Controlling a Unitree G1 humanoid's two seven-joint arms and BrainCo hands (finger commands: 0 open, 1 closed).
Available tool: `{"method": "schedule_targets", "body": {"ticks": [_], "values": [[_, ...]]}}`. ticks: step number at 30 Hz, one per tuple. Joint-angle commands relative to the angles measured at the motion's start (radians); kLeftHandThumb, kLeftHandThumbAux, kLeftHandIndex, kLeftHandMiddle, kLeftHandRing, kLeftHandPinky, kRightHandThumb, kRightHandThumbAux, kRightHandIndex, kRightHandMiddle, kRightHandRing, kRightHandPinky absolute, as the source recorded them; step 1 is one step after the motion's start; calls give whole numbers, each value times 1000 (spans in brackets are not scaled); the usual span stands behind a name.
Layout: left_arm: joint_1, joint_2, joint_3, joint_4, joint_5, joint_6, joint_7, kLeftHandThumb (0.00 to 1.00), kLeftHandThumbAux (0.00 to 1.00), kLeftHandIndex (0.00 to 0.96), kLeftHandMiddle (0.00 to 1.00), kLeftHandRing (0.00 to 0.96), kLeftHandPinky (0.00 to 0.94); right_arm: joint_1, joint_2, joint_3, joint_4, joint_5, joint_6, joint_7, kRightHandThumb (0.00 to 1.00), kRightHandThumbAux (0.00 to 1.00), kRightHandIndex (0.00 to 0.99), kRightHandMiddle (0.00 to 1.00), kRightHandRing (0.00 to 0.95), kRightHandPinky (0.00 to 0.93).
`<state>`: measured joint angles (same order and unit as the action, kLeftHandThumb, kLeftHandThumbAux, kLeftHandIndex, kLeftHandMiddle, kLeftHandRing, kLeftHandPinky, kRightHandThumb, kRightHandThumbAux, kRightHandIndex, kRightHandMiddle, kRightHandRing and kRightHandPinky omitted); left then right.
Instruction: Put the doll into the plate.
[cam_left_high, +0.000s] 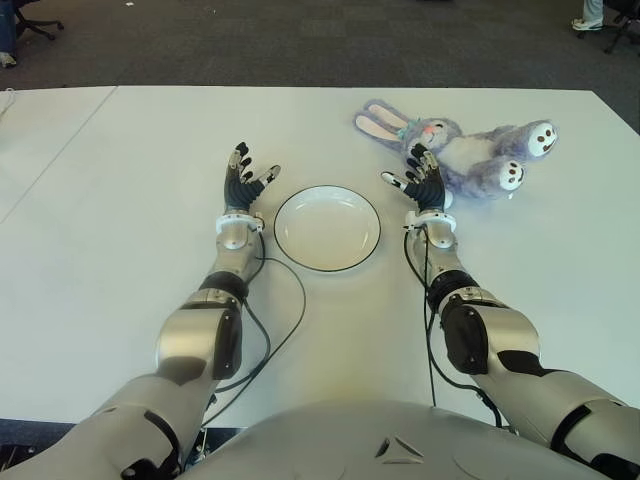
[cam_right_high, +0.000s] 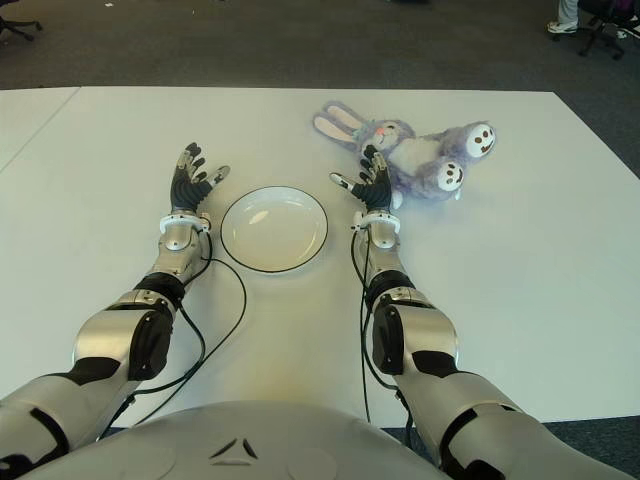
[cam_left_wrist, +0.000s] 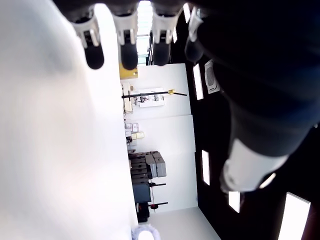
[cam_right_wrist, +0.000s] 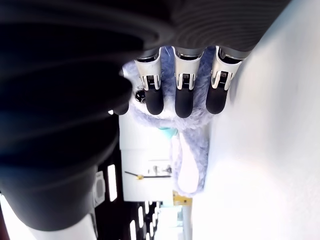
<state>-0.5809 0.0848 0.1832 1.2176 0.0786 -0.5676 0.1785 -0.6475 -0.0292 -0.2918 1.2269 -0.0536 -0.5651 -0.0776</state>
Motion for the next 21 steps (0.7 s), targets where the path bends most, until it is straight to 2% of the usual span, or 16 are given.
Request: {"method": "schedule_targets", "body": {"ticks": [1,11,21], "values": [[209,-53,5,144,2,162,5,75,723,53,85,93,104,215,50,-33,137,37,160,22,0,888,94,101,95,119],[208,-52,2,144,5,165,3,68,739,46,77,81,107,212,48,-28,137,34,158,21,0,883,79,85,82,107],[207,-52,5,144,2,169,3,68,738,53,85,89,101,212,41,28,137,-26,153,-58,0,866,77,82,80,110]]}}
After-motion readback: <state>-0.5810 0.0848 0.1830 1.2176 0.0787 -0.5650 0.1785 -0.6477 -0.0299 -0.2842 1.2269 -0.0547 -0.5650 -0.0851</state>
